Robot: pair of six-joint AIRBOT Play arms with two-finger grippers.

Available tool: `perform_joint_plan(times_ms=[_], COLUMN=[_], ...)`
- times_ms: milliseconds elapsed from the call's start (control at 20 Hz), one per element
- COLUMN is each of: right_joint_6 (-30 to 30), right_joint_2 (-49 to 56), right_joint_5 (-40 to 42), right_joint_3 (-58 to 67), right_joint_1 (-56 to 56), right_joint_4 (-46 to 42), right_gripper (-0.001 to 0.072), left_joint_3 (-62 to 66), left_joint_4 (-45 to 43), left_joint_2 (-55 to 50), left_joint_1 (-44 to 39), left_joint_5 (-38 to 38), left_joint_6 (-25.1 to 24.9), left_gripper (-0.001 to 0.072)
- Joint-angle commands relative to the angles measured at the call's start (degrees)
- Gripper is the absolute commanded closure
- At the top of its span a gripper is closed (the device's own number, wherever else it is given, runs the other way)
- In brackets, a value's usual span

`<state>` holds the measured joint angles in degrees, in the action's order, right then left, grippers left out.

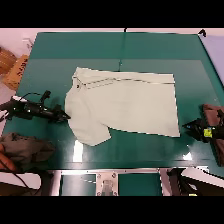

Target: Fold the shirts.

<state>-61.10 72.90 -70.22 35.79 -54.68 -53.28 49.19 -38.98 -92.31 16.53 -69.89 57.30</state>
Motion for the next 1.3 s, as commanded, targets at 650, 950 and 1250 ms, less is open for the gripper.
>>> perform_joint_plan(times_ms=[650, 950, 1250], right_joint_6=[0.3, -2.2, -4.8], right_joint_2=[1.2, -3.7, -19.1], right_joint_5=[-2.6, -9.6, -7.0], right_joint_3=[-3.7, 9.7, 36.8], right_joint_1=[10.1, 10.4, 10.2], right_joint_4=[1.4, 8.6, 25.7], right_gripper=[0.0543, 0.0699, 0.07], left_joint_3=[3.3, 11.3, 34.0], left_joint_4=[2.0, 2.3, 3.6], left_joint_2=[-0.7, 9.6, 36.0], left_joint_1=[0.1, 0.0, 0.1], left_joint_5=[-4.5, -8.6, -5.6], left_joint_6=[-4.8, -3.1, 1.2], left_gripper=[0.0681, 0.0682, 0.0681])
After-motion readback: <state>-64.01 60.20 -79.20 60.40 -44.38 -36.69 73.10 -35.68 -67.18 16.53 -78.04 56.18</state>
